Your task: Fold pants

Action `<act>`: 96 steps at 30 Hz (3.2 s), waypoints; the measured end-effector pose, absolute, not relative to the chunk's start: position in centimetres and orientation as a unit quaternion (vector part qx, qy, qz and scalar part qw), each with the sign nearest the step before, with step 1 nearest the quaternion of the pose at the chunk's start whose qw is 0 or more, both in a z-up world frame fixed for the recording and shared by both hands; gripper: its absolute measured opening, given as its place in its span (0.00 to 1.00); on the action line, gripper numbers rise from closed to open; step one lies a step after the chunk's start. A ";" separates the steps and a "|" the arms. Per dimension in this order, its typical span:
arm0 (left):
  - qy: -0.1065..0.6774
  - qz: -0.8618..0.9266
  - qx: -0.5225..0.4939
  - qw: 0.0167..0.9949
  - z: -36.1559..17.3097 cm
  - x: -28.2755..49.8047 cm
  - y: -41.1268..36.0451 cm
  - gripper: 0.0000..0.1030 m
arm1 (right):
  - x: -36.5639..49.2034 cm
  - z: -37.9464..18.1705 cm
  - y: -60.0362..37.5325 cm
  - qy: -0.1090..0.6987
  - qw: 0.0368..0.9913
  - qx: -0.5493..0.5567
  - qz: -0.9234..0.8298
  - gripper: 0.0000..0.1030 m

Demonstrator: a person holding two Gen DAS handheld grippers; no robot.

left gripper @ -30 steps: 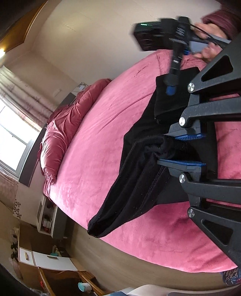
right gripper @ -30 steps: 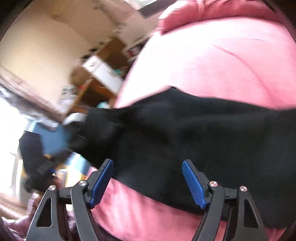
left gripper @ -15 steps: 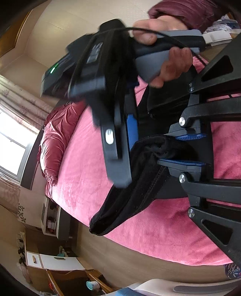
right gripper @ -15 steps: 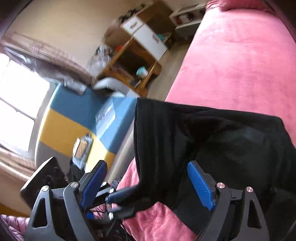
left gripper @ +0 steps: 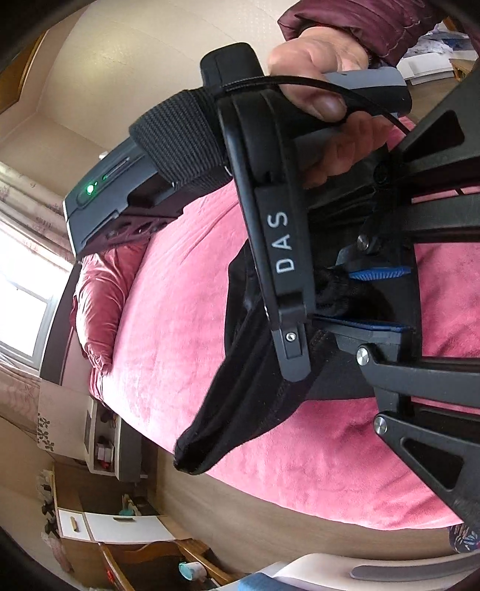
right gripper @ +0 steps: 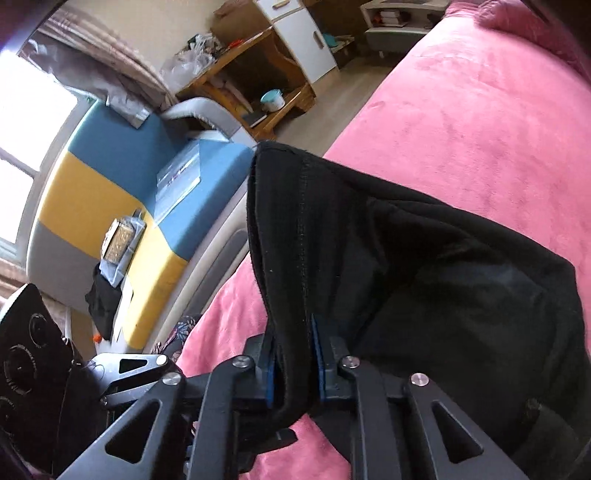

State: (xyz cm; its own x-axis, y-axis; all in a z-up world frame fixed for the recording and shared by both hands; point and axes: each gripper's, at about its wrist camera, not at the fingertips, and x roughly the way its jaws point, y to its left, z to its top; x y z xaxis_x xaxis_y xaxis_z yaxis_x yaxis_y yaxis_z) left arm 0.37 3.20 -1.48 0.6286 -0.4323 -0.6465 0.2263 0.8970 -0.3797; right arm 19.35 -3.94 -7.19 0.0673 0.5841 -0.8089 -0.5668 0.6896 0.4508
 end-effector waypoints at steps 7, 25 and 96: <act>0.393 -0.203 -0.163 0.882 -1.4 -0.2 3.7 0.33 | 18.9 -6.0 -7.6 0.540 0.749 0.057 0.380 0.13; 0.433 -0.179 -0.275 0.840 -4.6 2.5 8.2 0.37 | 13.7 0.6 -20.6 0.442 0.797 0.227 0.344 0.12; 0.457 -0.275 0.025 0.845 -5.0 3.6 -12.9 0.45 | 9.1 -8.4 -41.7 0.471 0.867 0.157 -0.045 0.45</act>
